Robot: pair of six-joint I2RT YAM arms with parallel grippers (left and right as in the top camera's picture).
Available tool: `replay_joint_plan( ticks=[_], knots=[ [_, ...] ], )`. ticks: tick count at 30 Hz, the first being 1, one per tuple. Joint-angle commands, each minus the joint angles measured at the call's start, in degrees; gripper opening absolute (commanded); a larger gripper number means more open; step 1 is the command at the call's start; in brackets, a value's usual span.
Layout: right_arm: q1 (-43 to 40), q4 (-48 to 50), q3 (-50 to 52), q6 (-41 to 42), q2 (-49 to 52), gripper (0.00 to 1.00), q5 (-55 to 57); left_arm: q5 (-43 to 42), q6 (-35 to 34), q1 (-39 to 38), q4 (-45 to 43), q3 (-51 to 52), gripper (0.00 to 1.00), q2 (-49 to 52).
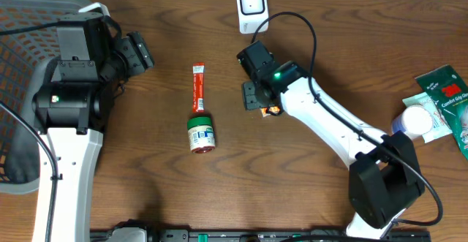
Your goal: Scan the item barcode
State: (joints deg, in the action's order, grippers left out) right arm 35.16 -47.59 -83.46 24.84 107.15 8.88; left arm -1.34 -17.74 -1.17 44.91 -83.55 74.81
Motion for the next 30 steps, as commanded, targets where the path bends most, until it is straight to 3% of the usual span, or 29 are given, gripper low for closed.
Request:
replay_joint_plan(
  ticks=[1,4,5,7,9,15,20,30],
  knots=[
    [1.44,0.94,0.02,-7.19,1.33,0.69,3.72,-0.09,0.74,0.24,0.09,-0.31,0.82,0.04],
    [2.54,0.96,0.02,-12.52,2.25,0.84,3.67,-0.09,0.74,0.24,0.07,-0.31,0.82,0.04],
    [2.82,0.85,0.02,-12.72,2.25,0.83,3.69,-0.09,0.74,0.24,0.09,-0.31,0.82,0.04],
    [3.21,0.61,0.02,-12.74,2.25,0.78,3.58,-0.09,0.74,0.24,0.07,-0.31,0.82,0.04],
    [3.61,0.61,0.02,-12.68,2.27,0.62,3.48,-0.09,0.74,0.24,0.07,-0.31,0.82,0.04],
    [4.57,1.09,0.02,-12.63,4.07,0.42,4.31,-0.09,0.74,0.24,0.09,-0.31,0.82,0.04],
    [5.18,2.16,0.02,-12.46,7.34,0.49,9.79,-0.09,0.74,0.24,0.09,-0.31,0.82,0.04],
    [5.18,3.67,0.02,-12.48,12.04,0.52,13.77,-0.09,0.74,0.24,0.09,-0.31,0.82,0.04]
  ],
)
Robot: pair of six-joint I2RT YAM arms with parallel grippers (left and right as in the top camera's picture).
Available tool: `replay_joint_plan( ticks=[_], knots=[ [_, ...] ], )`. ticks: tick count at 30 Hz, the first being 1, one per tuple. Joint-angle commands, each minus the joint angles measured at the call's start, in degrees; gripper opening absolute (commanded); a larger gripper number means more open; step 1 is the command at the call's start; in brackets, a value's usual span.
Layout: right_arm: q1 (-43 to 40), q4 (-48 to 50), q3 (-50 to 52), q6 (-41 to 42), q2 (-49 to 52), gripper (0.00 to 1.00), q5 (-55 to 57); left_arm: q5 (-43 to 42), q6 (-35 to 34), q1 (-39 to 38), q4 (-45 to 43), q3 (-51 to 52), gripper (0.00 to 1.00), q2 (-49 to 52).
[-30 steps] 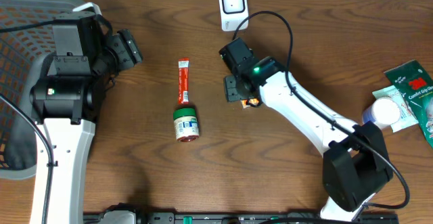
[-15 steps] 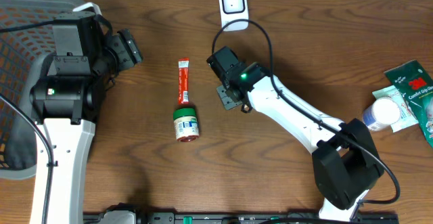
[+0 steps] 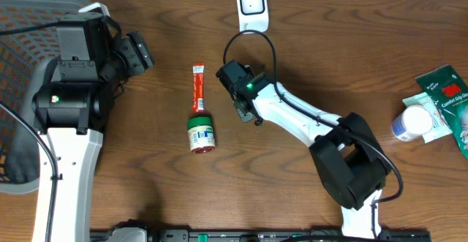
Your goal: Scan the item barcode
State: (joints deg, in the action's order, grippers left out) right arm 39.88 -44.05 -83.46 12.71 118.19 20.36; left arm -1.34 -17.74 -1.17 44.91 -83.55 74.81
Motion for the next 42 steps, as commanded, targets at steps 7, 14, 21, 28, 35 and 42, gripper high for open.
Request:
replay_joint_plan(
  ticks=[7,14,21,28,35,42],
  knots=[
    [0.35,0.46,0.02,-0.35,3.63,0.48,2.05,-0.09,0.74,0.24,0.07,-0.31,0.82,0.04],
    [0.35,-0.96,0.02,-0.35,4.11,0.40,1.88,-0.09,0.74,0.24,0.07,-0.31,0.82,0.04],
    [0.35,-2.89,0.02,-0.28,4.11,0.35,1.86,-0.09,0.74,0.24,0.09,-0.31,0.82,0.04],
    [0.28,-2.47,-0.04,0.52,4.04,0.01,1.88,-0.09,0.74,0.24,0.07,-0.31,0.82,0.04],
    [-0.76,-6.49,-3.91,-3.72,-2.93,0.01,-8.28,-0.09,0.74,0.24,0.07,-0.31,0.82,0.04],
    [-8.26,-12.87,-4.70,-16.17,-16.90,0.03,-45.64,-0.09,0.74,0.24,0.07,-0.31,0.82,0.04]
  ],
)
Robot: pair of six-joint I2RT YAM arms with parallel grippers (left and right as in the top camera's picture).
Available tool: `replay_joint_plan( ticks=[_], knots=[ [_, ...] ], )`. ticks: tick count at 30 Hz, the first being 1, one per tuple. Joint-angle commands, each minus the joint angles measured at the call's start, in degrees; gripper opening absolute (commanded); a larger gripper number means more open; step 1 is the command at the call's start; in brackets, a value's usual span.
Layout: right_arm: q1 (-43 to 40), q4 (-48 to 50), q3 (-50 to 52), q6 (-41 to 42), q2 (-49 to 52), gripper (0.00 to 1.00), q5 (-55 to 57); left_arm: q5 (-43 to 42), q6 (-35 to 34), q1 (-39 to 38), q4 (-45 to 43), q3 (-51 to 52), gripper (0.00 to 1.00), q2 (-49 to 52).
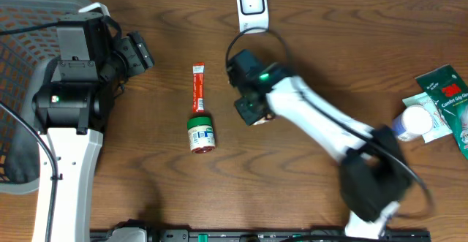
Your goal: Scan the item barcode
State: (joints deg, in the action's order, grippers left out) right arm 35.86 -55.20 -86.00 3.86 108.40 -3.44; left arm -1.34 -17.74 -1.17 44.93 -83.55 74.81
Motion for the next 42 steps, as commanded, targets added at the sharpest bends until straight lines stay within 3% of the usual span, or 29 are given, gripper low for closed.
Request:
replay_joint_plan(
  ticks=[1,7,12,16,24,31,37,42],
  knots=[
    [-5.95,-2.95,-2.16,-8.94,-8.72,0.04,-27.12,-0.09,0.74,0.24,0.04,-0.31,0.82,0.04],
    [-17.73,-9.68,-2.16,-12.85,-14.45,0.02,-49.51,-0.09,0.74,0.24,0.04,-0.31,0.82,0.04],
    [-25.46,-19.28,-1.27,-25.99,-14.03,0.01,-67.73,-0.09,0.74,0.24,0.04,-0.31,0.82,0.04],
    [-29.86,-24.61,1.20,-32.72,-13.88,0.01,-74.27,-0.09,0.74,0.24,0.04,-0.31,0.82,0.04],
    [-35.26,-23.63,9.14,-34.42,-13.88,0.01,-82.95,-0.09,0.74,0.24,0.04,-0.31,0.82,0.04],
    [-36.41,-16.74,15.19,-34.38,-13.88,0.01,-84.13,-0.09,0.74,0.24,0.07,-0.31,0.82,0.04],
    [-35.21,-7.02,18.05,-33.94,-13.88,0.01,-70.18,-0.09,0.74,0.24,0.04,-0.31,0.82,0.04],
    [-33.11,3.37,17.27,-15.96,-13.90,0.01,-67.32,-0.09,0.74,0.24,0.07,-0.31,0.82,0.04]
  ],
)
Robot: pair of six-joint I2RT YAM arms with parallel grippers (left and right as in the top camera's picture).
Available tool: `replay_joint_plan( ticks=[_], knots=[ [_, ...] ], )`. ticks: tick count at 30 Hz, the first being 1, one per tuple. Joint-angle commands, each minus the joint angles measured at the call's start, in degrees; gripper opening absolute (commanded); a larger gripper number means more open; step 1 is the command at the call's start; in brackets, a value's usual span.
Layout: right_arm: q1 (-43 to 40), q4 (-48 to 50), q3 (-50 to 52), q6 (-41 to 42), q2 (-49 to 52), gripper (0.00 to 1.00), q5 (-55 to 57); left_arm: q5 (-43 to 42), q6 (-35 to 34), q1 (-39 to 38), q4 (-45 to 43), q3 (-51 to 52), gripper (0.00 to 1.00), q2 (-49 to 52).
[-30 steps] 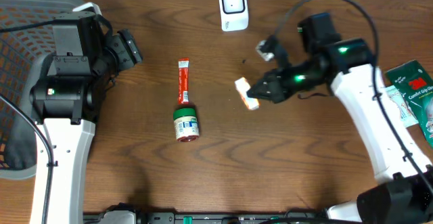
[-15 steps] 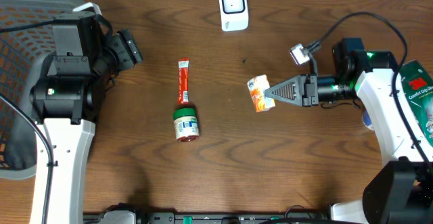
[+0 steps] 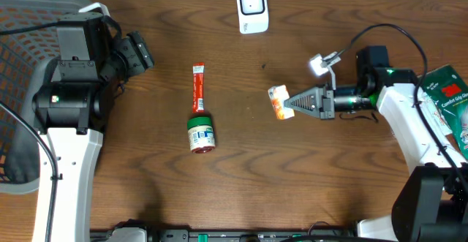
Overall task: Scan the item barcode
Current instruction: 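Carry the tissue pack to the white scanner and hold it there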
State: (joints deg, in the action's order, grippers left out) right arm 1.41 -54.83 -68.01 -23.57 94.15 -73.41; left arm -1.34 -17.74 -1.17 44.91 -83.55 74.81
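Note:
The white barcode scanner (image 3: pixel 251 8) stands at the table's far edge, in the middle. A small orange-and-white packet (image 3: pixel 276 100) sits at the tips of my right gripper (image 3: pixel 289 102). The fingers lie level, point left and narrow to a point on the packet's right edge, so they look shut on it. That puts the packet well in front of the scanner and to its right. My left gripper (image 3: pixel 139 52) rests at the far left, away from all items; its jaws cannot be made out.
A red sachet (image 3: pixel 197 87) and a green-labelled jar (image 3: pixel 200 134) on its side lie left of centre. A grey mesh basket (image 3: pixel 14 88) is at the left edge. Green packets (image 3: pixel 447 96) and a white bottle (image 3: pixel 411 122) lie at the right edge.
My right arm has drawn back to the right. Its gripper was near the jar at table centre and now lies level right of centre, with the packet at its tips. The left arm has not moved.
My right gripper first hung just in front of the scanner with an orange item in it. It then stood lower and further left, beside the sachet and jar, at both later moments. Now it is right of centre with the packet at its tips.

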Motion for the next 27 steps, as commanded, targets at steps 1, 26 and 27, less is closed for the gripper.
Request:
replay_joint_plan(
  ticks=[1,26,27],
  knots=[
    [1.75,6.38,-1.36,17.59,0.35,0.01,3.96,-0.09,0.74,0.24,0.07,-0.31,0.82,0.04],
    [6.86,62.10,-49.24,88.37,35.08,0.01,8.28,-0.09,0.74,0.24,0.07,-0.31,0.82,0.04],
    [6.62,62.10,-50.51,89.09,36.70,0.01,8.72,-0.09,0.74,0.24,0.09,-0.31,0.82,0.04]
  ],
)
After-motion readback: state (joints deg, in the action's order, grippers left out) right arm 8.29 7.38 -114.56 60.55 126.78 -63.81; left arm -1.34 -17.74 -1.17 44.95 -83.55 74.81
